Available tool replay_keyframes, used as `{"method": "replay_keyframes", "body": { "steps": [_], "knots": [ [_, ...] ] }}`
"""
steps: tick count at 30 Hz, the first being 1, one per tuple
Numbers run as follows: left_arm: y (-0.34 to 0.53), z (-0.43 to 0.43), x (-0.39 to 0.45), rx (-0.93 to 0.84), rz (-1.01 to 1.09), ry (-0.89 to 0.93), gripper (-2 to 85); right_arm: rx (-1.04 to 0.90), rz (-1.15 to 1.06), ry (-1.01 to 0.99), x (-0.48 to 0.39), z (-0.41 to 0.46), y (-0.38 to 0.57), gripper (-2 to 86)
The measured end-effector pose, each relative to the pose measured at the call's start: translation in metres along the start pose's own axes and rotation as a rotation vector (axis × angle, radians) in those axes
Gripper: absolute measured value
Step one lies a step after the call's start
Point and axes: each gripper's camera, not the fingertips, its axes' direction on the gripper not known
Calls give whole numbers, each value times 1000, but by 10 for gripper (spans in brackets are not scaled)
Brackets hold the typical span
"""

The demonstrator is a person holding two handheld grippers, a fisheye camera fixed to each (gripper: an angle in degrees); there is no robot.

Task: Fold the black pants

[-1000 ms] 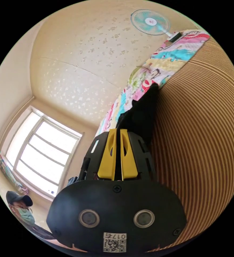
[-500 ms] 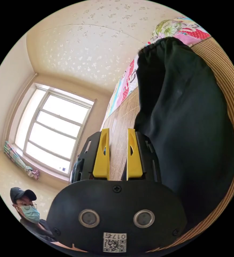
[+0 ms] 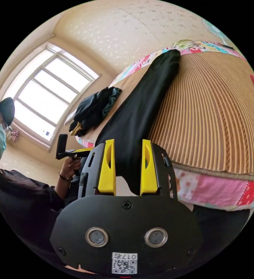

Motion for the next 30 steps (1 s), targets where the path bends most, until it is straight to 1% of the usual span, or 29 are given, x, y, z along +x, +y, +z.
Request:
{"method": "replay_keyframes", "body": {
  "steps": [1, 2, 3, 4, 5, 6, 8, 9, 11, 12, 13, 15, 17, 19, 20, 22, 25, 26, 30],
  "knots": [
    [5, 2, 10, 7, -19, -41, 89, 11, 14, 50, -5, 11, 8, 119],
    [9, 7, 18, -8, -45, -74, 68, 81, 35, 83, -10, 11, 15, 107],
    [12, 11, 22, -21, -53, -82, 58, 84, 40, 92, -12, 13, 15, 91],
    [17, 16, 29, -40, -55, -77, 50, 41, 30, 121, -15, 17, 12, 60],
    [23, 18, 38, -67, -34, -61, 44, -24, -5, 162, -20, 17, 9, 47],
    [26, 19, 44, -88, -13, -52, 43, -49, -30, 176, -23, 15, 8, 41],
    [41, 24, 65, -217, 90, -5, 42, -138, -92, 210, -29, -2, 16, 33],
    [45, 26, 69, -257, 111, 5, 43, -159, -104, 204, -30, -8, 20, 31],
    [63, 33, 74, -401, 124, 18, 47, -261, -143, 184, -31, -31, 36, 30],
    [66, 33, 73, -418, 117, 26, 48, -284, -153, 180, -31, -36, 38, 31],
    [70, 28, 68, -401, 87, 37, 50, -317, -161, 179, -30, -48, 40, 32],
    [67, 8, 59, -265, 46, 74, 60, -300, -114, 211, -20, -66, 32, 40],
    [50, -20, 44, -48, 8, 146, 96, -189, -86, 189, -2, -93, 8, 67],
    [31, -29, 36, 80, 24, 164, 111, -98, -55, 120, 16, -106, -16, 84],
    [14, -27, 31, 110, 40, 154, 112, -56, -50, 63, 29, -109, -32, 94],
    [-11, -14, 24, 107, 59, 148, 114, -16, -23, 4, 48, -106, -54, 103],
    [-38, 15, 8, 29, 34, 203, 120, 19, 49, -44, 74, -95, -82, 118],
    [-40, 23, 2, -4, 23, 220, 124, 15, 83, -61, 81, -92, -88, 123],
    [-16, 19, -8, -23, 13, 253, 124, -63, 124, -115, 90, -97, -93, 123]
  ]
}}
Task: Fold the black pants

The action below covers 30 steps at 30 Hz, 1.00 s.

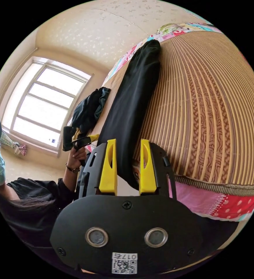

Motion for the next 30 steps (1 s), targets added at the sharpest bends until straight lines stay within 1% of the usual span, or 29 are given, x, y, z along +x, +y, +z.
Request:
{"method": "replay_keyframes", "body": {
  "steps": [2, 5, 7, 9, 10, 12, 14, 15, 17, 18, 20, 21, 23, 24, 26, 28, 30],
  "knots": [
    [21, -3, -7, -7, -24, 44, 123, -41, 17, -89, 5, -15, 5, 123],
    [33, -2, -22, 7, -40, 33, 98, -22, 62, -208, 20, -26, 3, 114],
    [34, 1, -34, -11, -56, 61, 77, -37, 71, -263, 25, -23, -6, 100],
    [35, 5, -45, -59, -71, 87, 53, -67, 61, -275, 21, -20, -15, 78],
    [40, 2, -52, -79, -74, 115, 47, -90, 81, -252, 17, -21, -18, 55],
    [56, -16, -56, -40, -35, 216, 42, -63, 28, -287, 5, -41, -12, 39],
    [87, -49, -49, 29, 41, 354, 40, 8, -60, -378, -21, -83, 9, 27],
    [96, -59, -45, 51, 65, 389, 39, 26, -89, -400, -31, -95, 14, 25],
    [127, -104, -11, 166, 211, 480, 38, 116, -235, -474, -82, -149, 36, 18],
    [133, -117, 1, 197, 258, 487, 38, 137, -273, -489, -97, -162, 40, 17],
    [157, -172, 57, 314, 460, 475, 38, 219, -438, -530, -164, -221, 51, 13],
    [162, -186, 72, 342, 514, 466, 38, 234, -482, -534, -181, -236, 52, 13],
    [181, -237, 131, 425, 717, 473, 39, 286, -668, -558, -250, -295, 58, 11],
    [183, -249, 144, 437, 754, 494, 39, 301, -709, -564, -267, -310, 59, 11],
    [190, -290, 187, 503, 869, 575, 39, 350, -875, -587, -330, -362, 61, 11],
    [193, -315, 211, 594, 880, 550, 39, 380, -933, -579, -369, -393, 55, 11],
    [187, -333, 226, 660, 812, 511, 39, 411, -937, -520, -402, -415, 44, 12]
  ]
}}
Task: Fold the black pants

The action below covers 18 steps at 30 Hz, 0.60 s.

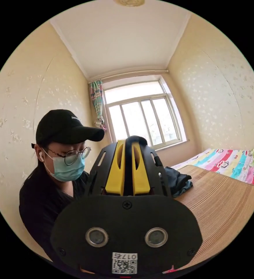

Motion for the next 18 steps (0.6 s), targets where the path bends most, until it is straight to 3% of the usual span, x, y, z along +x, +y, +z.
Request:
{"method": "replay_keyframes", "body": {
  "steps": [4, 7, 11, 16, 18],
  "knots": [
    [-35, 13, -26, 34, -4, -154, 31, -23, 4, 85, 27, 13, -58, 14],
    [-49, 31, -83, -16, -127, -285, 28, -121, 120, 197, 96, 26, -76, 14],
    [-62, 69, -166, -141, -142, -528, 28, -138, 227, 303, 203, 43, -79, 12],
    [-26, 76, -215, -175, -187, -521, 32, -68, 275, 323, 252, 58, -36, 10],
    [17, 74, -214, -245, -208, -524, 34, -131, 261, 342, 246, 68, 8, 10]
  ]
}}
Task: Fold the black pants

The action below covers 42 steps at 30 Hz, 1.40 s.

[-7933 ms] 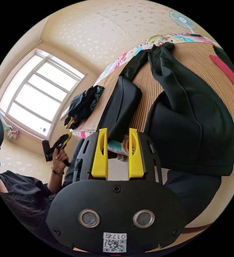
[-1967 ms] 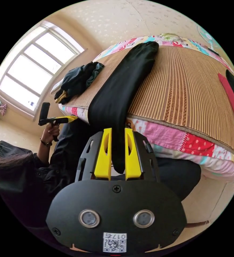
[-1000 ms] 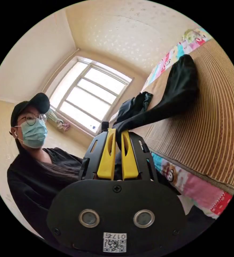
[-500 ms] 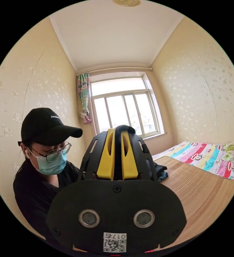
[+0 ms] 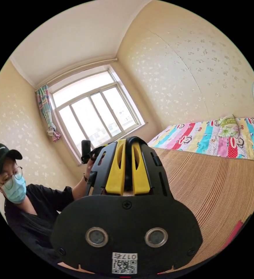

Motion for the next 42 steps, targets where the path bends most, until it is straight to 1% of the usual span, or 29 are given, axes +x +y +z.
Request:
{"method": "replay_keyframes", "body": {
  "steps": [2, 3, 5, 6, 8, 9, 10, 11, 12, 14, 16, 18, 20, 21, 22, 23, 24, 26, 27, 29, 30, 32, 33, 35, 36, 38, 39, 41, 42],
  "knots": [
    [82, 8, -1, -93, 4, 41, 38, -83, -42, 19, -4, 13, 90, 11],
    [103, 10, -1, -120, -5, 60, 39, -108, -43, 9, -5, 15, 116, 11],
    [192, 15, 6, -262, -66, 125, 42, -192, 9, -72, -6, 20, 224, 15],
    [212, 18, 9, -309, -90, 131, 44, -223, 44, -91, -6, 22, 251, 17],
    [271, 24, 20, -476, -162, 98, 53, -354, 188, -91, -8, 27, 342, 26],
    [279, 23, 22, -497, -171, 79, 56, -385, 219, -71, -11, 27, 359, 30],
    [285, 17, 22, -506, -190, 29, 66, -420, 278, -5, -14, 24, 385, 39],
    [279, 9, 18, -472, -214, -27, 80, -398, 346, 60, -14, 14, 401, 51],
    [272, 5, 14, -447, -230, -46, 86, -368, 377, 82, -12, 7, 404, 58],
    [235, 4, -15, -359, -300, -68, 113, -206, 441, 120, 1, -14, 397, 100],
    [206, 21, -40, -339, -343, -77, 132, -162, 435, 144, 16, -7, 376, 134],
    [182, 53, -67, -382, -408, -117, 155, -180, 450, 186, 39, 19, 354, 158],
    [166, 106, -94, -511, -508, -162, 175, -241, 518, 190, 80, 75, 336, 179],
    [167, 121, -99, -565, -546, -166, 171, -274, 541, 170, 90, 93, 335, 182],
    [171, 146, -102, -648, -631, -145, 164, -354, 599, 102, 107, 130, 334, 190],
    [171, 149, -94, -608, -695, -153, 150, -437, 641, 40, 113, 166, 336, 199],
    [170, 148, -87, -583, -705, -178, 143, -445, 635, 48, 110, 177, 335, 201],
    [165, 150, -66, -550, -692, -266, 131, -465, 549, 252, 80, 195, 327, 200],
    [165, 152, -64, -552, -703, -266, 127, -459, 542, 287, 74, 196, 327, 197],
    [161, 168, -65, -570, -763, -223, 114, -333, 537, 335, 60, 176, 332, 176],
    [158, 173, -66, -572, -767, -214, 113, -293, 544, 348, 59, 167, 334, 170],
    [140, 204, -68, -581, -774, -170, 108, -141, 562, 427, 59, 126, 338, 145],
    [133, 215, -68, -588, -771, -158, 106, -103, 560, 450, 59, 114, 338, 142],
    [106, 268, -63, -641, -752, -110, 105, 7, 561, 561, 57, 71, 340, 134],
    [101, 282, -61, -643, -767, -85, 105, 23, 564, 587, 57, 61, 340, 133],
    [94, 341, -54, -609, -853, 49, 103, 94, 567, 696, 51, 29, 347, 130],
    [95, 357, -51, -599, -881, 80, 102, 111, 568, 726, 49, 23, 350, 129],
    [106, 418, -38, -550, -1015, 198, 101, 178, 580, 841, 39, 4, 361, 127],
    [108, 432, -32, -541, -1039, 221, 101, 195, 582, 868, 36, 1, 364, 127]
  ]
}}
